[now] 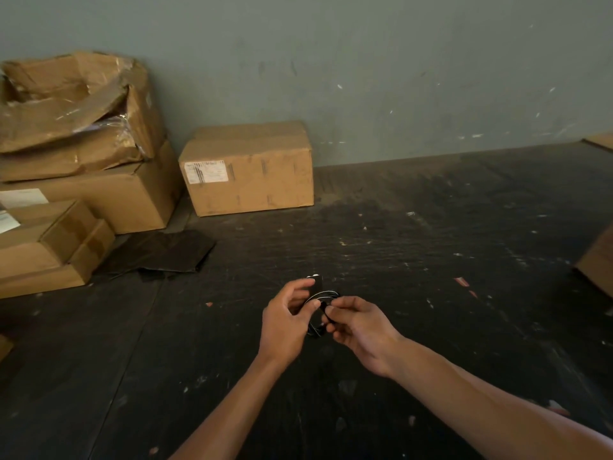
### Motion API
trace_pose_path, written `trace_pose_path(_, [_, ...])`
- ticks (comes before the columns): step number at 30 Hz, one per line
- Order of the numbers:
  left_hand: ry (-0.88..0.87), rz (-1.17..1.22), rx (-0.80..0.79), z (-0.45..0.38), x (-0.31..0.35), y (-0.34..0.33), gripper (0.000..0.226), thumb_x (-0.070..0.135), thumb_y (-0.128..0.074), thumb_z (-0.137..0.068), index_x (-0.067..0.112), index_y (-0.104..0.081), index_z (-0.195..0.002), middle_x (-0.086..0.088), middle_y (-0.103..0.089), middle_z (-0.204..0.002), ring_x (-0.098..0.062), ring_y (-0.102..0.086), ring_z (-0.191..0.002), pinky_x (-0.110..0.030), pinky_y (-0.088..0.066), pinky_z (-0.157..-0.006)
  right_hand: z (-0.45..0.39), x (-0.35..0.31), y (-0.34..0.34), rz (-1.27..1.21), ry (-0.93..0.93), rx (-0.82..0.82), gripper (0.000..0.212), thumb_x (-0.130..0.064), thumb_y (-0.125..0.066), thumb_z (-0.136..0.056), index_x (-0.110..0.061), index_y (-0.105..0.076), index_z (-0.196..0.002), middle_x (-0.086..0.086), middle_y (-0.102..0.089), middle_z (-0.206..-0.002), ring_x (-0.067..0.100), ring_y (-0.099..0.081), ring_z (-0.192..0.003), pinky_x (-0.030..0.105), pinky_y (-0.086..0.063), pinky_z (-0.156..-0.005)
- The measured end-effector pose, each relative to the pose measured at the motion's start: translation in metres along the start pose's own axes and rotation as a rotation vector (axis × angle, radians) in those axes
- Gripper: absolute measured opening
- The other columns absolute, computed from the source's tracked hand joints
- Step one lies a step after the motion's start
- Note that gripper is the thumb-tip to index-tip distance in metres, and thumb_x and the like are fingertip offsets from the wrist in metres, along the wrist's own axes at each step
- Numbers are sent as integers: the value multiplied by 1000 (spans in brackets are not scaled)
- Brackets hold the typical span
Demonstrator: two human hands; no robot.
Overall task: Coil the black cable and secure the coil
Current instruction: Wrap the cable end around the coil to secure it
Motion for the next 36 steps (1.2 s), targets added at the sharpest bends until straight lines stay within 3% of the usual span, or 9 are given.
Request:
trace_pose_path(4, [73,66,26,1,-2,-1,48,14,-74,-86,32,-53,-125,7,-73,-103,4,-67,-97,-18,-50,-82,4,-2,-1,202,184,28,18,-3,-56,-95,-8,-62,-112,13,-68,-95,20,-63,-82,31,-52,-74])
trace_pose_path(10, [74,86,-8,-1,-2,3,36,11,-76,-84,29,-63,-112,9,-73,-99,5,-67,-94,-20,-53,-80,7,-2,4,261,285,-76,30,3,-62,-89,-12,-68,-114,8,-70,-103,15,-67,-95,27,-55,-82])
trace_pose_path(13, [81,66,-46,-3,-1,5,31,13,-77,-83,29,-66,-107,8,-73,-99,4,-68,-93,-21,-55,-80,6,0,7,486,375,-55,30,-2,-62,-91,-20,-66,-116,-1,-70,-107,6,-67,-98,24,-56,-84])
trace_pose_path(18, [45,26,-125,-1,1,3,25,12,-77,-82,31,-70,-96,23,-72,-94,4,-68,-91,-10,-52,-73,0,1,13,730,597,42,23,-13,-62,-94,-33,-66,-103,-9,-70,-92,1,-67,-88,18,-54,-74])
trace_pose_path(23, [83,4,-206,-1,1,2,24,9,-78,-81,28,-73,-95,15,-75,-94,0,-70,-90,-17,-55,-78,-7,-4,23,898,736,35,24,-14,-64,-91,-38,-63,-91,-13,-67,-84,4,-66,-81,17,-54,-68])
trace_pose_path(27, [136,3,-257,-1,1,0,22,8,-78,-80,25,-75,-93,7,-77,-93,-4,-71,-90,-27,-56,-86,-13,-5,28,1024,865,70,21,-17,-68,-88,-34,-57,-89,-16,-58,-112,-2,-59,-103,19,-53,-84])
trace_pose_path(29, [141,-8,-264,-2,2,0,21,10,-79,-80,27,-75,-91,9,-76,-92,-3,-70,-90,-27,-55,-86,-14,-3,29,1027,869,53,21,-15,-66,-89,-35,-57,-90,-15,-58,-119,-4,-57,-111,20,-53,-89])
trace_pose_path(33, [140,-46,-310,-2,4,2,18,13,-78,-81,24,-74,-95,6,-76,-96,-2,-70,-92,-24,-54,-85,-13,-1,29,969,797,27,25,-12,-65,-90,-36,-56,-90,-10,-63,-90,5,-63,-85,20,-54,-68])
trace_pose_path(36, [140,-62,-326,-2,3,4,20,13,-78,-81,23,-73,-98,5,-75,-97,-2,-69,-93,-23,-54,-85,-12,2,27,916,761,21,27,-10,-66,-90,-33,-59,-102,-8,-66,-90,1,-65,-88,14,-53,-74])
Point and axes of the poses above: each hand's wrist, its own z-axis away from the middle knuckle, its own y-axis out of the back of the hand, x = y × z, the point moved 1 cm from there along -z, towards the middle knuckle
